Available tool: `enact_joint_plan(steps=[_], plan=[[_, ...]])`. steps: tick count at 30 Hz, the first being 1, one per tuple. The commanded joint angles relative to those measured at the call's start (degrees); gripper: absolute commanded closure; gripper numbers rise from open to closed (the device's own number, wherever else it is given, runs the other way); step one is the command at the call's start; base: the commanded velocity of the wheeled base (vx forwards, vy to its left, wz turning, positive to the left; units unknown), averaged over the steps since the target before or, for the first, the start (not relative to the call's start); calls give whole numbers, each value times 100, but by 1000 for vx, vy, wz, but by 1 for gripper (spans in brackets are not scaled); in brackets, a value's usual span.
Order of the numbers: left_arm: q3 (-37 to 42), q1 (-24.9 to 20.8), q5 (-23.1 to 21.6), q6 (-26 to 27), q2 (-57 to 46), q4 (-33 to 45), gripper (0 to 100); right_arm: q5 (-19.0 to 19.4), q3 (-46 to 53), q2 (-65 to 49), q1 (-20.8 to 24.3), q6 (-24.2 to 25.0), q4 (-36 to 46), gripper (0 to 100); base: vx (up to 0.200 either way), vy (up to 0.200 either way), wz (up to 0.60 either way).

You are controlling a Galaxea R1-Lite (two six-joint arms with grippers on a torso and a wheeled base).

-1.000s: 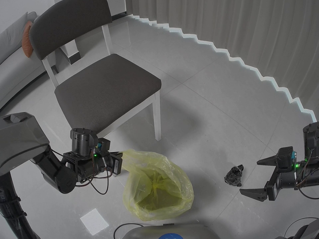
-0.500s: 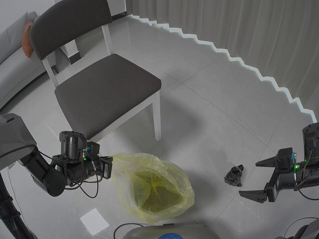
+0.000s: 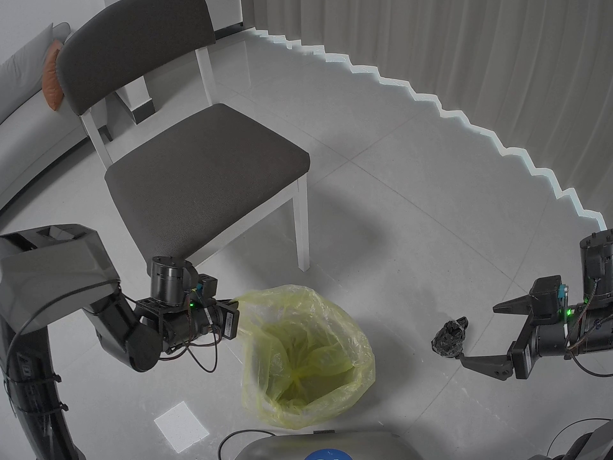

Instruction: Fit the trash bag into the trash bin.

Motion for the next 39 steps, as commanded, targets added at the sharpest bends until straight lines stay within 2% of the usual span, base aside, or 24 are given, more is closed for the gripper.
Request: enact_joint_plan(steps=[1, 7, 11, 16, 21, 34, 39], plan=[[-374, -183, -15, -18, 612, -22, 100, 1, -167, 279, -59, -4, -8, 0, 0, 0, 0], [-858, -350, -41, -141, 1051, 39, 100, 1, -325, 508, -50, -4, -8, 0, 0, 0, 0], [-875, -297, -50, -150, 1157, -5, 100, 1, -316, 517, -41, -13, 18, 0, 0, 0, 0], [-559, -60, -50, -141, 963, -75, 100, 1, -325, 561, -24, -30, 18, 0, 0, 0, 0], [12, 213, -129, -124, 313, -84, 100, 1, -351, 684, 47, -39, -17, 0, 0, 0, 0], [373, 292, -120, -62, 120, -66, 100, 1, -184, 569, 152, -13, 0, 0, 0, 0, 0], [698, 564, -191, 149, -144, -31, 100, 1, -114, 596, 108, -13, -17, 0, 0, 0, 0]])
